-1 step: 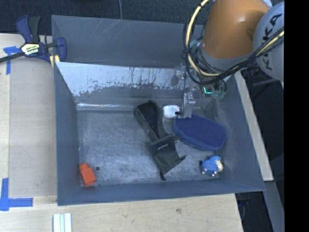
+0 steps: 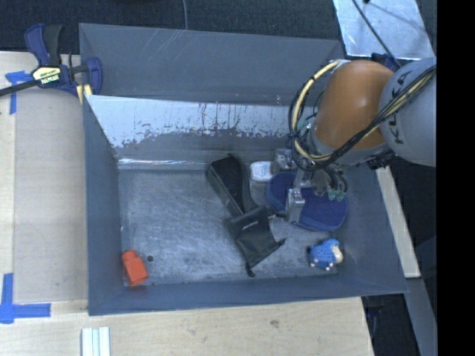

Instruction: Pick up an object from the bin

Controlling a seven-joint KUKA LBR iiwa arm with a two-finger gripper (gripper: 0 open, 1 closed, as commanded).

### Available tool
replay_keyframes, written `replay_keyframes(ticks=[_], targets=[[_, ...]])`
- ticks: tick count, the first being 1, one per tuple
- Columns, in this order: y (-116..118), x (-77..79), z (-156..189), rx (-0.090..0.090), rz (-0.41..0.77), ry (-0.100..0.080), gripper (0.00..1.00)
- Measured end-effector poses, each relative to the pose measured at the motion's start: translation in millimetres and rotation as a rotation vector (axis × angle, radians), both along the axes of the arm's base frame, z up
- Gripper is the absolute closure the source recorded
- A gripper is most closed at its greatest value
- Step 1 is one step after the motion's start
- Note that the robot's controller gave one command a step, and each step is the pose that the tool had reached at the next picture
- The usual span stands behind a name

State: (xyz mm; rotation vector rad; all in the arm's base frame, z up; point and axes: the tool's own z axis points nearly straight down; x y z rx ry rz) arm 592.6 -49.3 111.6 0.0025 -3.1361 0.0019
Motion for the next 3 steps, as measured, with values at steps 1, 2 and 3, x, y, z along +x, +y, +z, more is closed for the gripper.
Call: replay_keyframes(ticks=[1, 2, 3], targets=[[-51, -74.7, -39, 0.003, 0.221, -0.018, 0.0], [-51, -72.3, -36, 0.001, 0.223, -0.024, 1.0], [-55, -62.3, 95, -0.002, 0.234, -0.017, 1.0]])
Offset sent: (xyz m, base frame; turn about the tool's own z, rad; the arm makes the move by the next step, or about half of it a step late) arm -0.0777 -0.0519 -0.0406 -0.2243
